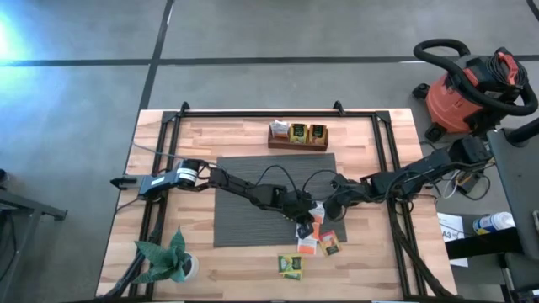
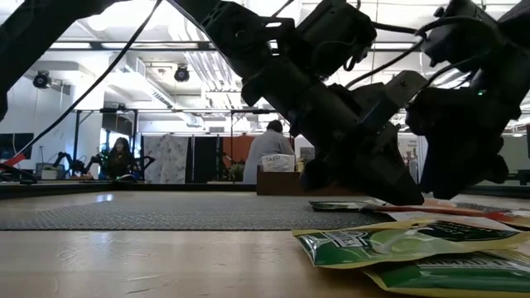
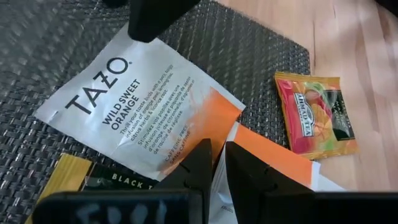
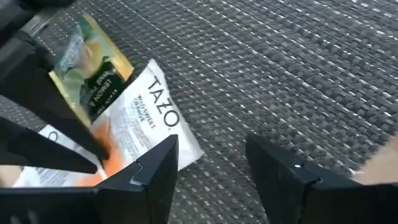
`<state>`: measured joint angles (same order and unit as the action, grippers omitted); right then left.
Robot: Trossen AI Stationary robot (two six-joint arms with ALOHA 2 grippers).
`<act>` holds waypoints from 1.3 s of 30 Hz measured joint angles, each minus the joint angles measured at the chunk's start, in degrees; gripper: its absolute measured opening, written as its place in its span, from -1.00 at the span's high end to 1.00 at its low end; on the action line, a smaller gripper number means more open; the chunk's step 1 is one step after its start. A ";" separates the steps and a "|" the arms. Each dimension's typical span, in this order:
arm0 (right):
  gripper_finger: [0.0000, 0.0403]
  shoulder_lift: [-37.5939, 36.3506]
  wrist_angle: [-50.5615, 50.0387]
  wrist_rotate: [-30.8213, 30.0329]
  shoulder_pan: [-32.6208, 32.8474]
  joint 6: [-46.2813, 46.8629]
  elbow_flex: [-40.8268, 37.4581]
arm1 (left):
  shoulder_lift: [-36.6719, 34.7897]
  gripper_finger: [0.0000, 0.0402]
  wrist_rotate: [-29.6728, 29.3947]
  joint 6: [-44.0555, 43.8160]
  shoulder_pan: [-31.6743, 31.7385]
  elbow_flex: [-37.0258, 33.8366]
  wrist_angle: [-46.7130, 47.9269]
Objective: Pick & Place Tea
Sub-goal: Put the white tea bag into the left section of the wooden organizer
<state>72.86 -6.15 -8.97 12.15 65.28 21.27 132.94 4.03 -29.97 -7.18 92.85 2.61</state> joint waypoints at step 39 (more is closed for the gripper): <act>0.06 0.61 2.88 1.53 -0.07 -2.75 1.89 | 0.20 0.75 1.90 -0.03 0.72 -0.23 -0.53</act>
<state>73.47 -3.27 -7.44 12.08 62.53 23.16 133.14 5.93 -30.00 -6.46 92.62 2.09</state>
